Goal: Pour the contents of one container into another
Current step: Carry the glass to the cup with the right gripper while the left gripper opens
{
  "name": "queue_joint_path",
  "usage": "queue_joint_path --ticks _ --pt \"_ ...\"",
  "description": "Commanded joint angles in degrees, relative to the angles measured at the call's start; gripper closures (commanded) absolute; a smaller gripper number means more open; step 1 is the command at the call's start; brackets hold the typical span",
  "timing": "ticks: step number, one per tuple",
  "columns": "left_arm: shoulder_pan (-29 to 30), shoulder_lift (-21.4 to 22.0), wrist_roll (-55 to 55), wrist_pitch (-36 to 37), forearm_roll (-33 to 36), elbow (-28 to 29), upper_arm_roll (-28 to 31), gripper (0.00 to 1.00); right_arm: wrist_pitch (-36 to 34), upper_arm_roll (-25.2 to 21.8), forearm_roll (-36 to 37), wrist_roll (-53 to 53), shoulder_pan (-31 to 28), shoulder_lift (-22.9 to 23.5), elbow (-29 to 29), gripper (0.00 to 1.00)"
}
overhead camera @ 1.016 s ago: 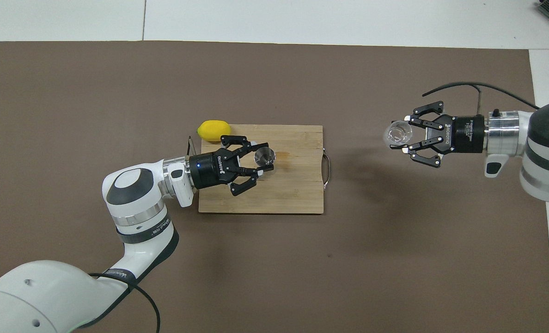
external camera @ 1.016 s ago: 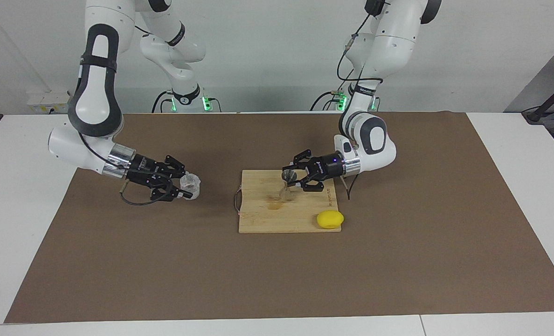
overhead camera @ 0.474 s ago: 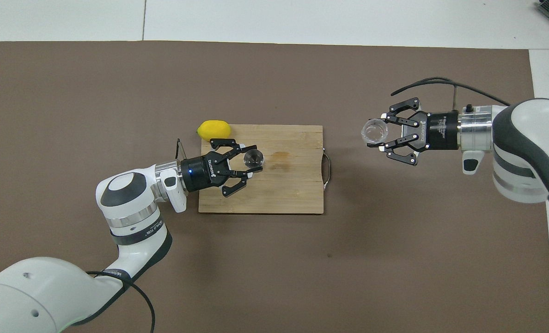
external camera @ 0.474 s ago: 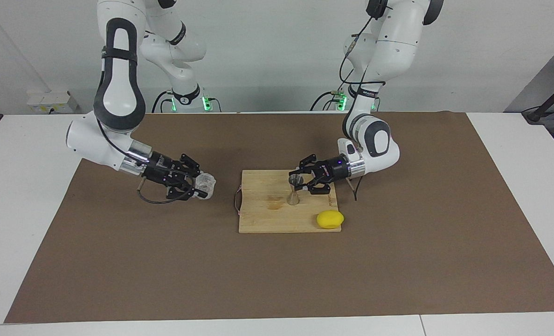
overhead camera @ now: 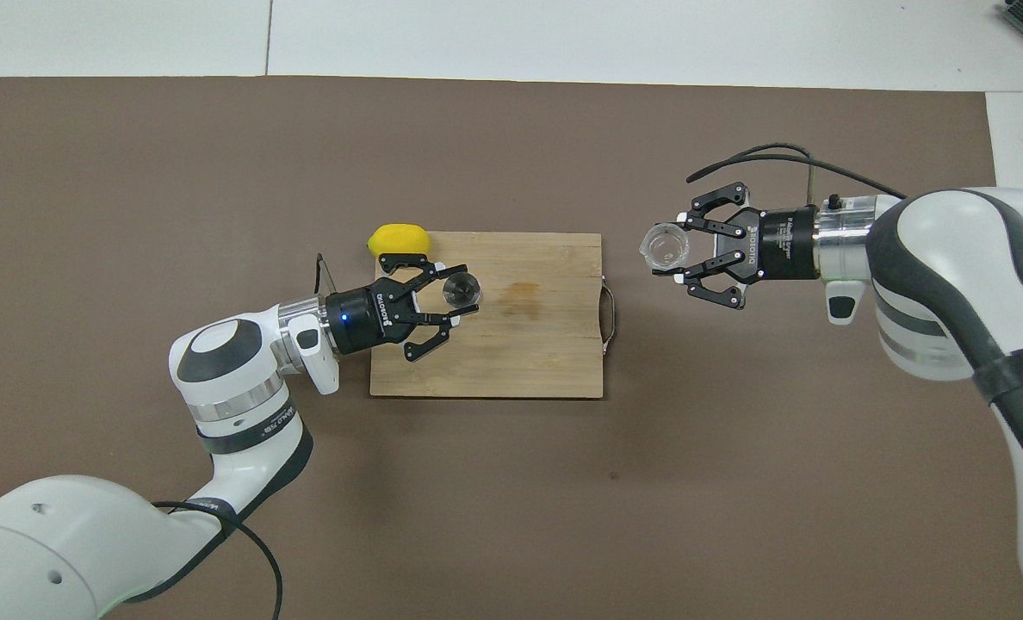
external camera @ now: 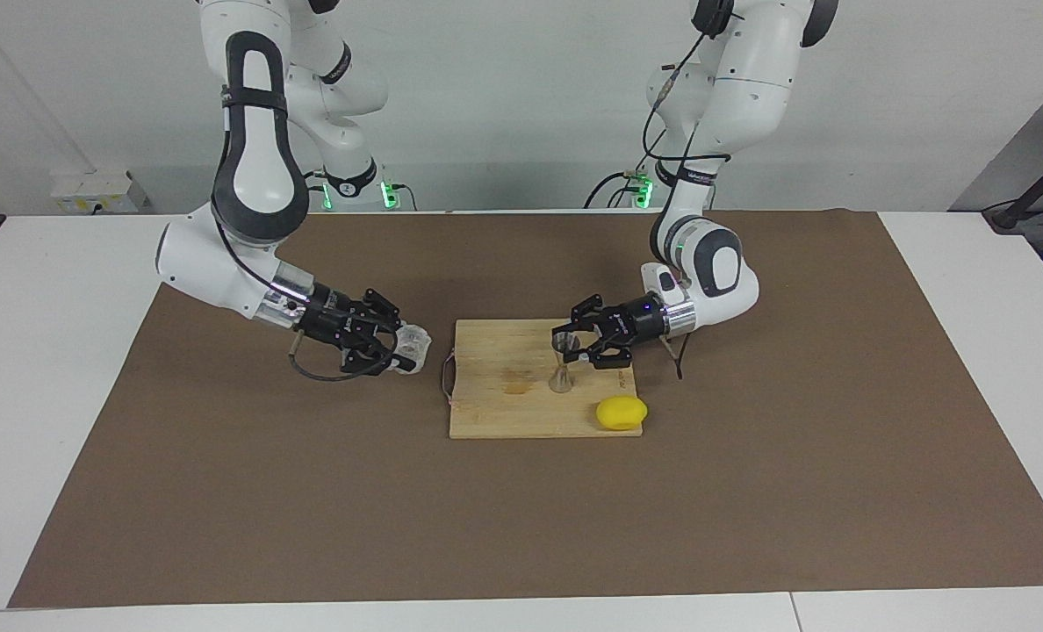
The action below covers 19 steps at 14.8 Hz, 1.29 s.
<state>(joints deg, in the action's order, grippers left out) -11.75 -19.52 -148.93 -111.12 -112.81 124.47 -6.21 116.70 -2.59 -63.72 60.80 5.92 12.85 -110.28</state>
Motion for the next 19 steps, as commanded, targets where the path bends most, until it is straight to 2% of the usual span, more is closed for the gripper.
queue_joint_path --ticks 1,4,16,17,18,19 --pt "0.41 0.36 -1.72 -0.85 -1.36 1.13 -0.12 0.54 1.25 -0.04 1.49 2.12 0.5 -1.52 -1.26 1.0" --pt "0.41 0.18 -1.46 -2.43 -1.36 0.95 -0.12 0.51 1.77 -0.04 1.49 3.61 1.9 -1.43 -1.08 1.0" --pt "-0.38 0.18 4.52 -3.05 -1.27 1.13 -0.29 0.51 7.57 -0.31 1.75 8.98 8.05 -1.43 0.06 1.0" --pt "-0.38 0.18 4.43 -3.14 -1.27 1.04 -0.29 0.46 7.66 -0.31 1.75 9.24 8.41 -1.43 0.06 1.0" --pt "-0.3 0.18 4.52 -3.14 -1.27 1.04 -0.29 0.11 7.75 -0.31 1.75 9.33 8.93 -1.43 0.06 1.0" --pt "-0.21 0.18 4.52 -3.05 -1.27 1.04 -0.29 0.0 7.93 -0.31 1.75 9.33 9.2 -1.43 0.06 1.0"
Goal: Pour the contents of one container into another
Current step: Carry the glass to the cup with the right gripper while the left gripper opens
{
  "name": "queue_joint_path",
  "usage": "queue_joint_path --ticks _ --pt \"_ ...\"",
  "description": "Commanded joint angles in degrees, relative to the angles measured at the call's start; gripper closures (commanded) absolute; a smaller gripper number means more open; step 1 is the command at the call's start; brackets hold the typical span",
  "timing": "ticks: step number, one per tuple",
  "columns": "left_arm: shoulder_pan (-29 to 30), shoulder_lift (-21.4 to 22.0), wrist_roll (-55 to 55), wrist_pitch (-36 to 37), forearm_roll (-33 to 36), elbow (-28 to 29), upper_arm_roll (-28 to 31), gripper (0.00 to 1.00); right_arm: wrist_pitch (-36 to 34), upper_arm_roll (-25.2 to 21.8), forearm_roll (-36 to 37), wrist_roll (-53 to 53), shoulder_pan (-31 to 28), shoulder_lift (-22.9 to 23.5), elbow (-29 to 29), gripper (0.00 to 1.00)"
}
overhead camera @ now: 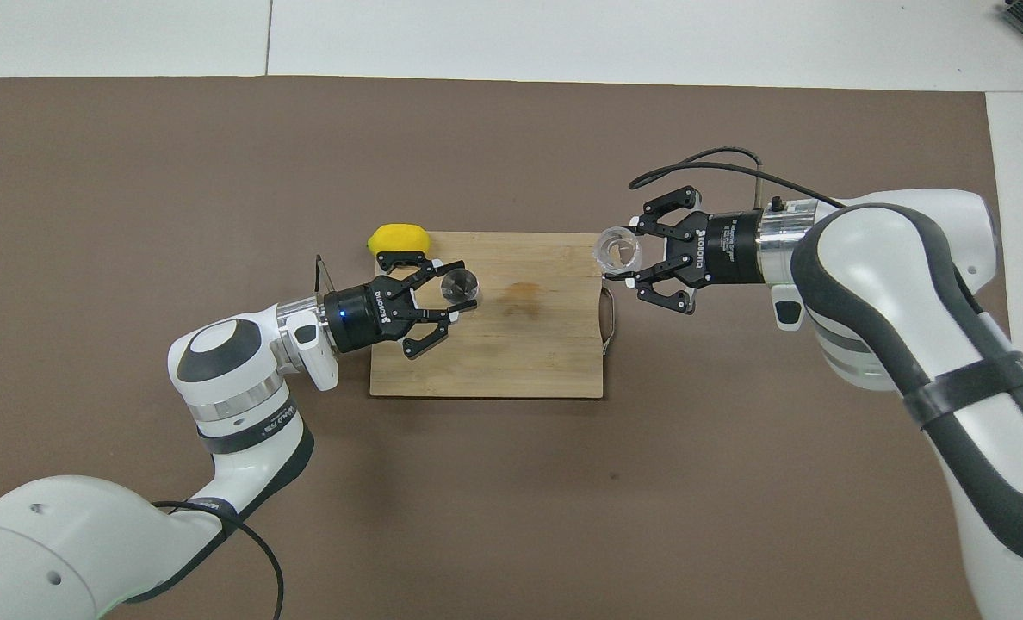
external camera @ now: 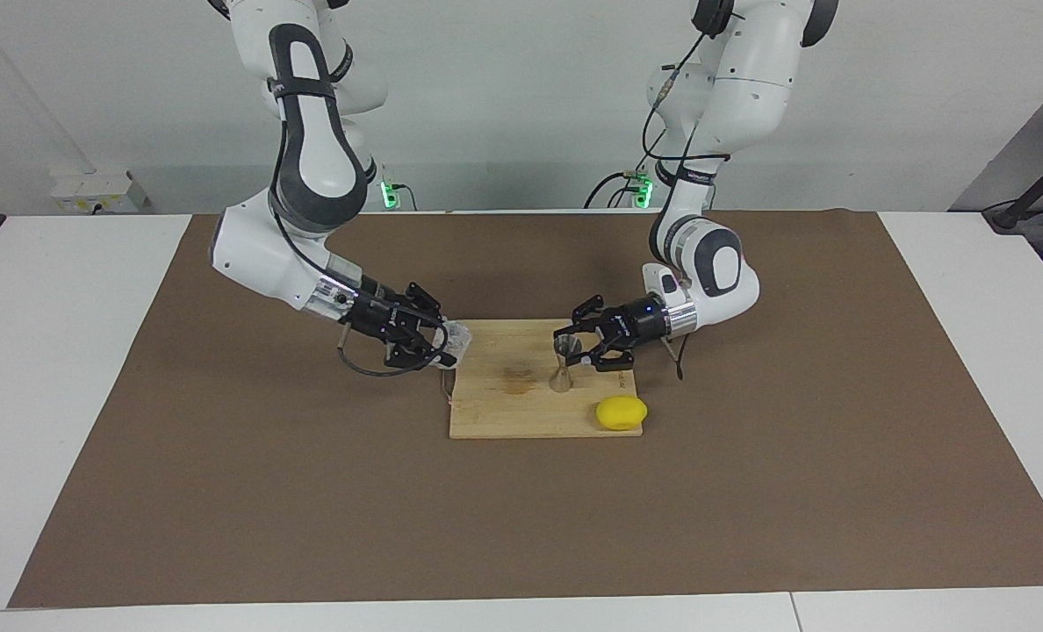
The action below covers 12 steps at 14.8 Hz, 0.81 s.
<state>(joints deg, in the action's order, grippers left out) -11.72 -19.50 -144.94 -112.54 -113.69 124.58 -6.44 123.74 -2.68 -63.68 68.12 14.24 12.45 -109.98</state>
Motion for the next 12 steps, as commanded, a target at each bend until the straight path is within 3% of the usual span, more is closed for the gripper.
queue_joint_path --ticks 1,12 --pt "-0.15 0.16 0.54 -1.63 -0.39 1.01 -0.06 0.0 1.5 -0.22 1.8 2.11 1.05 -1.03 -0.24 1.0" --pt "5.2 1.04 0.45 1.7 0.66 3.64 0.2 0.0 7.13 -0.22 3.38 7.99 7.02 -0.59 1.78 1.0"
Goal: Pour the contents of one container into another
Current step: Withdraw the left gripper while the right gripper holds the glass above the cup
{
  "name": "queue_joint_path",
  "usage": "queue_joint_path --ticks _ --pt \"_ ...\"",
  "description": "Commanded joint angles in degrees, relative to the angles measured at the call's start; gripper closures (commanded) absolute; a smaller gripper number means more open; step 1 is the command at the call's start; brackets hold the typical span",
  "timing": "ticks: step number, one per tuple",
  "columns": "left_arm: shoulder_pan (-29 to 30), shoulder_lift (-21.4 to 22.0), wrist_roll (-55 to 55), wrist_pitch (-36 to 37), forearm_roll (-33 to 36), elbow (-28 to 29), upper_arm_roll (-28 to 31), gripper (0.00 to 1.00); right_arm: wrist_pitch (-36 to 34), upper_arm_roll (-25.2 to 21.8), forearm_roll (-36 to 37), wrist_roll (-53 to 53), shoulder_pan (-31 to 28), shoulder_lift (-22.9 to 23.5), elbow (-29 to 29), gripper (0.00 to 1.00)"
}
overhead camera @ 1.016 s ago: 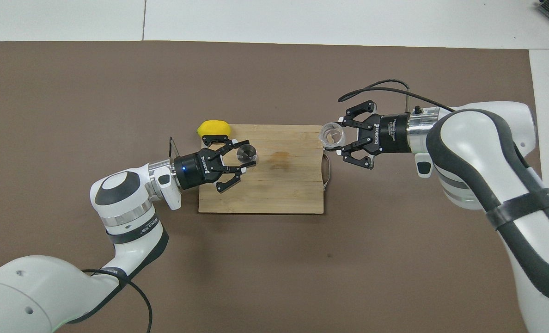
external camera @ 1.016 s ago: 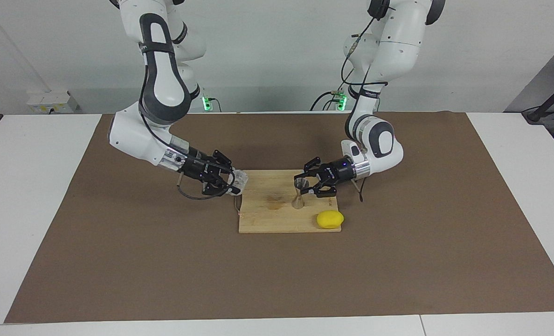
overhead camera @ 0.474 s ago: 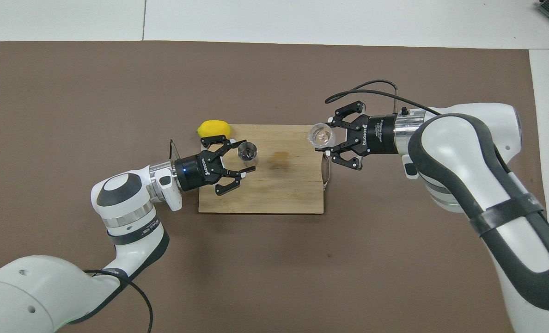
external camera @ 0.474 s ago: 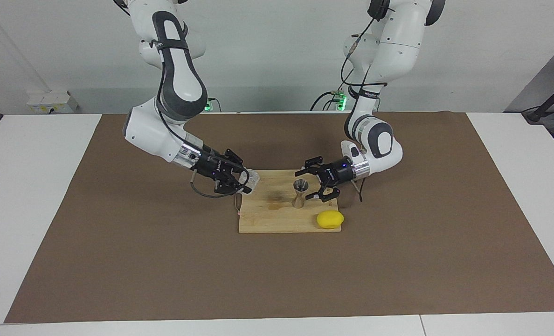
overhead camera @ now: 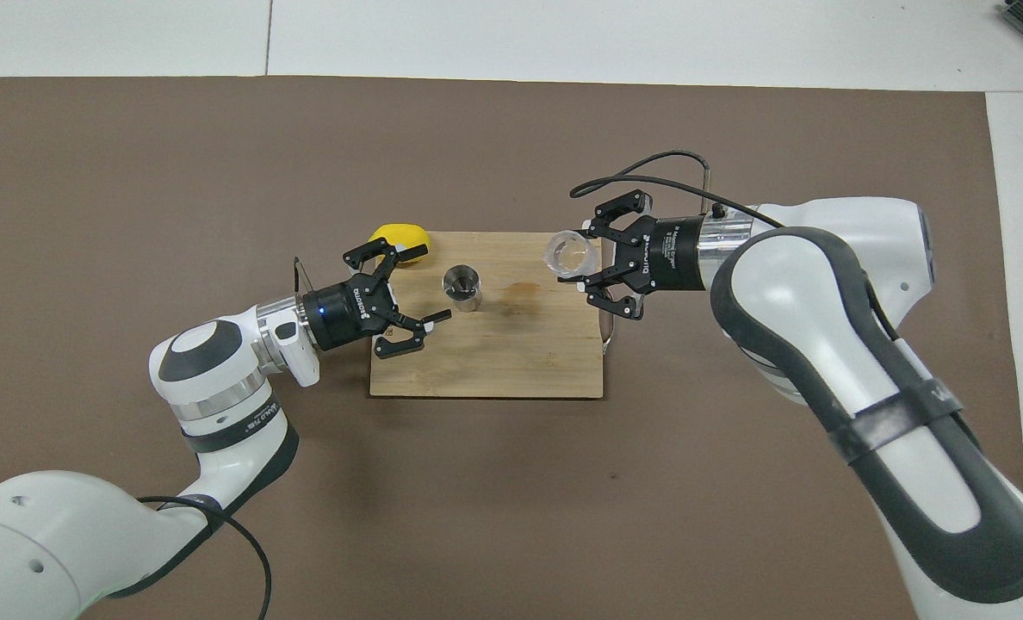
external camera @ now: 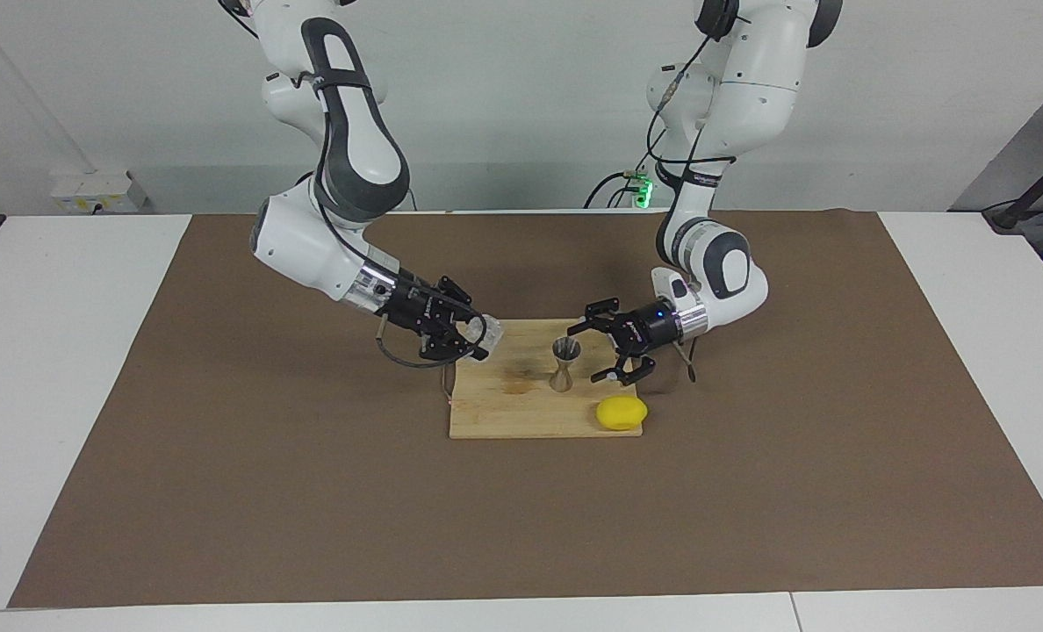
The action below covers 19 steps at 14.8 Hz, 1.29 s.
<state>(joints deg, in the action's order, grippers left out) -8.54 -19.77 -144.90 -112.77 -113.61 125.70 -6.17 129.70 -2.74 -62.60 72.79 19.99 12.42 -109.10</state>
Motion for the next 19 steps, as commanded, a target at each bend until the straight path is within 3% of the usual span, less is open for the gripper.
queue_joint_path --ticks 1,6,11,19 --pt "3.16 1.4 0.41 2.29 2.41 2.71 -0.07 0.0 1.17 -0.16 2.83 4.28 1.46 -0.38 1.6 1.0" --pt "10.72 2.1 0.41 5.36 11.81 4.55 -0.07 0.0 4.24 0.01 6.96 10.26 3.92 0.94 4.33 1.0" --pt "22.66 2.9 0.58 11.24 25.26 5.08 0.02 0.0 4.15 -0.16 14.69 17.46 5.5 2.25 7.32 1.0" --pt "35.33 3.95 0.93 20.03 42.93 0.0 0.37 0.0 4.76 -0.25 21.63 23.36 8.22 2.96 8.64 1.0"
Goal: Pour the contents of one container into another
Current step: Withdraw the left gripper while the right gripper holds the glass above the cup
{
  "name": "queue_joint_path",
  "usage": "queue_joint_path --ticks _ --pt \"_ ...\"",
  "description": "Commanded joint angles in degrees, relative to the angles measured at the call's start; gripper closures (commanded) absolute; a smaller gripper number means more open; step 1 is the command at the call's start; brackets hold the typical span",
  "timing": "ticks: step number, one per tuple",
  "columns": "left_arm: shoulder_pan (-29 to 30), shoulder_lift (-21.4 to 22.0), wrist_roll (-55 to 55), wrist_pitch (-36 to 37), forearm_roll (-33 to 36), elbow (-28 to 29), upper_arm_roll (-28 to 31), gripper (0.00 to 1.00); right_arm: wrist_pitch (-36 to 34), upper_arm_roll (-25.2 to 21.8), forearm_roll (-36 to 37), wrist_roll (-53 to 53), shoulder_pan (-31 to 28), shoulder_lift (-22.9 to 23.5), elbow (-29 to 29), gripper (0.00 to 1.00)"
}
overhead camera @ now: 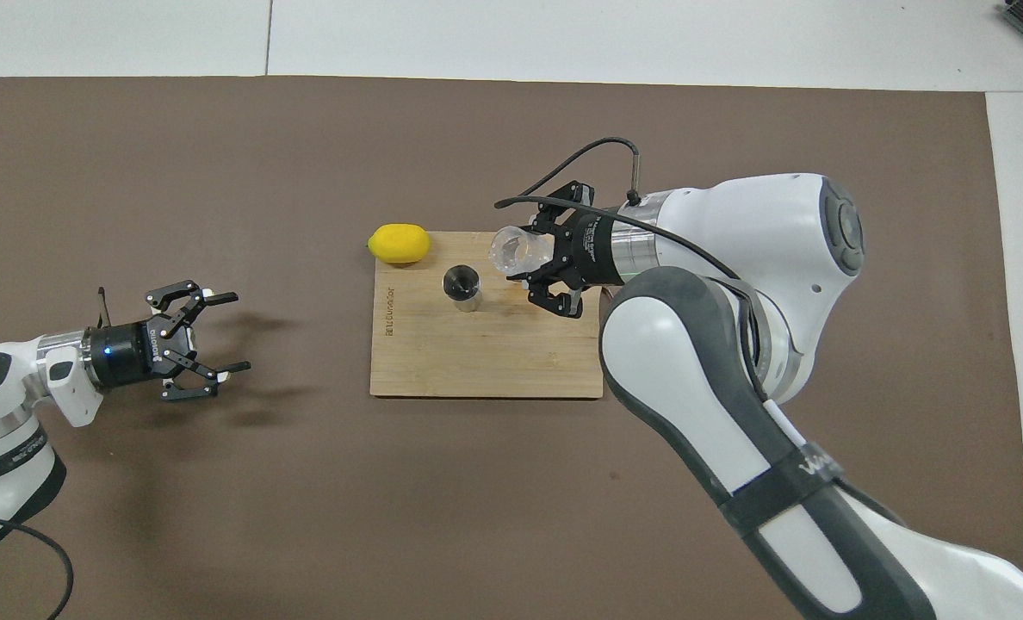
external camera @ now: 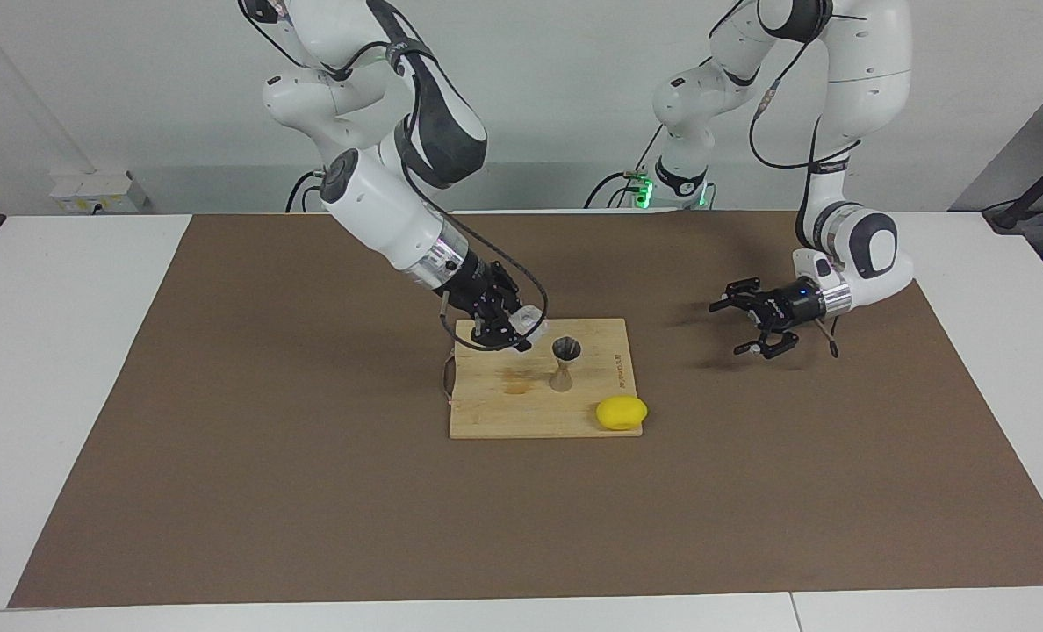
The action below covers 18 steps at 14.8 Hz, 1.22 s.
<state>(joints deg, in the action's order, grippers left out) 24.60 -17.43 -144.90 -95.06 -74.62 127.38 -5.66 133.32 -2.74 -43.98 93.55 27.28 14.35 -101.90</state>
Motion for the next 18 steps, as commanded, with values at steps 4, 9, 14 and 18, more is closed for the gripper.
queue_joint_path --ticks 4,9,14,18 --pt "5.28 3.01 9.71 7.07 13.6 -8.71 -0.15 0.0 1.94 -0.25 5.48 5.07 1.9 1.91 3.03 1.0" --pt "6.86 7.75 16.13 8.49 24.94 -16.98 0.2 0.0 1.85 -0.25 8.29 5.51 3.57 2.35 2.76 1.0" --pt "5.9 11.1 20.08 9.28 36.0 -22.34 0.12 0.0 1.24 -0.25 11.19 5.6 3.75 2.26 2.06 1.0" --pt "3.0 12.68 21.06 6.21 45.95 -24.11 -0.32 0.0 0.8 -0.07 13.56 5.59 4.71 2.35 2.06 1.0"
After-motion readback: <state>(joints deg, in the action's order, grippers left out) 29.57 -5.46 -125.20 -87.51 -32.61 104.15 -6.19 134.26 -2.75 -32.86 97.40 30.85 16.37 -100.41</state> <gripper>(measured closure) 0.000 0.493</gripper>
